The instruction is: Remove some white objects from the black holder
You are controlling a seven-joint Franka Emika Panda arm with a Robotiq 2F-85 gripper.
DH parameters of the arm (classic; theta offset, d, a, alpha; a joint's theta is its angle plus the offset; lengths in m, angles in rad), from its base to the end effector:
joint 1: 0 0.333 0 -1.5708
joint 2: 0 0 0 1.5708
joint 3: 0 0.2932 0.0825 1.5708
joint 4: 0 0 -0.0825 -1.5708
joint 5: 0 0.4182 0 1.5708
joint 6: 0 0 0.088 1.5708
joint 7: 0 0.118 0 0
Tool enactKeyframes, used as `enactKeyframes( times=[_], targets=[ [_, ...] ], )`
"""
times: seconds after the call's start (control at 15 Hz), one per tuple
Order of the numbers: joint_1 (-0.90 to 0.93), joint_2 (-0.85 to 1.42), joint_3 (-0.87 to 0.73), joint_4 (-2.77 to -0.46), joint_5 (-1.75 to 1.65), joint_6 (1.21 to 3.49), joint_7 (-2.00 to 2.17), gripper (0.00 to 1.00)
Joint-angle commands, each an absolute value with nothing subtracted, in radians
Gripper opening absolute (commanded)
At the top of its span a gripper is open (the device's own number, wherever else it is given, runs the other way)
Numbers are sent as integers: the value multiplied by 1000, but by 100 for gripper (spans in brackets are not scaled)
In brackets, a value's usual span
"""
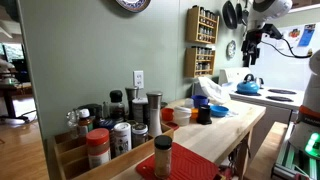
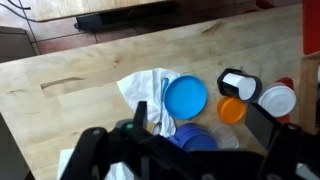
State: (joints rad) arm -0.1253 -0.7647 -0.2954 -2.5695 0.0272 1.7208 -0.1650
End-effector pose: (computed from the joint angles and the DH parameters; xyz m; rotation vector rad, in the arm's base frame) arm 0.3349 -0.1416 0.4502 -2.8815 0.2471 0.0661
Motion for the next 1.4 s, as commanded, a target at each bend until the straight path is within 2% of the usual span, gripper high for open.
enactKeyframes(
  times=[0.0, 0.93, 1.33],
  targets=[
    [-145, -760, -280, -2568, 38, 1719, -177, 100],
    [-145, -760, -280, -2568, 38, 1719, -177, 100],
    [-109, -822, -133, -2689, 84, 1715, -67, 100]
  ],
)
